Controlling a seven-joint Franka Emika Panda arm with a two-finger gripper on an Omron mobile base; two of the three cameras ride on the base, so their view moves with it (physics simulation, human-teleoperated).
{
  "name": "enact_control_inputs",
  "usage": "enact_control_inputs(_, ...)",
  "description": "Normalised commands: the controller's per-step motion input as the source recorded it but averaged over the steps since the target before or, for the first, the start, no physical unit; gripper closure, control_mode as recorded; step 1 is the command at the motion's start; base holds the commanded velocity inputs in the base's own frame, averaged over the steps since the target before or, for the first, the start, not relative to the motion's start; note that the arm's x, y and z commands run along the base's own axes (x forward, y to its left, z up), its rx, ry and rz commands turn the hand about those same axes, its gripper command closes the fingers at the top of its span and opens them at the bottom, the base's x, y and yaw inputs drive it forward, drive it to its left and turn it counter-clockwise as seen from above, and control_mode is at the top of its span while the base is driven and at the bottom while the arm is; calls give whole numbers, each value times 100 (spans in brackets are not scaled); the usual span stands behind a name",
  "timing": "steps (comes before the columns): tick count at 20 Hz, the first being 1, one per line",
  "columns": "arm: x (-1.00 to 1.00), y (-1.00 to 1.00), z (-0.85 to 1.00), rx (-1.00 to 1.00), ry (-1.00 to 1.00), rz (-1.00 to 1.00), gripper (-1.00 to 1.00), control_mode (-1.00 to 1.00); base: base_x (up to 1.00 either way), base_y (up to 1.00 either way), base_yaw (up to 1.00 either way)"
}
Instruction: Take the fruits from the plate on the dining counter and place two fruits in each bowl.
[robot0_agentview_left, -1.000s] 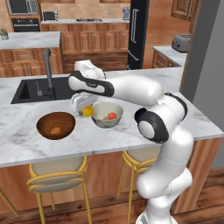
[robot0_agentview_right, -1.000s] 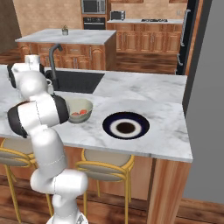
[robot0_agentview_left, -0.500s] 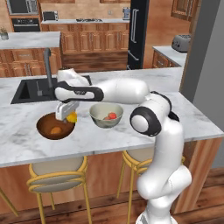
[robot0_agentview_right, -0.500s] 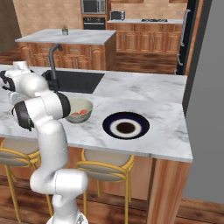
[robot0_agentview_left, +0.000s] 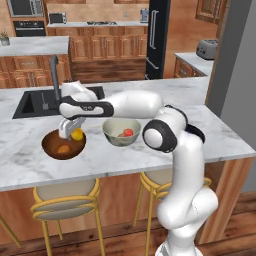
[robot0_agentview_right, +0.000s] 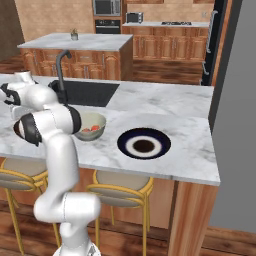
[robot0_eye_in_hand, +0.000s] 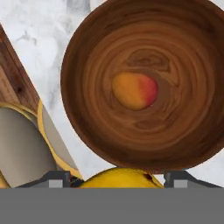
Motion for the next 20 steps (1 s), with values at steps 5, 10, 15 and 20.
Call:
enact_control_inputs(5, 30, 36, -51, 0, 0, 0, 100, -100, 0, 0, 0)
enact_control_inputs(10, 23, 29, -45, 0, 0, 0, 100, -100, 0, 0, 0)
enact_control_inputs(15, 30, 23, -25, 0, 0, 0, 100, -100, 0, 0, 0)
enact_control_inputs(20, 42, 19, -3, 0, 0, 0, -100, -100, 0, 0, 0)
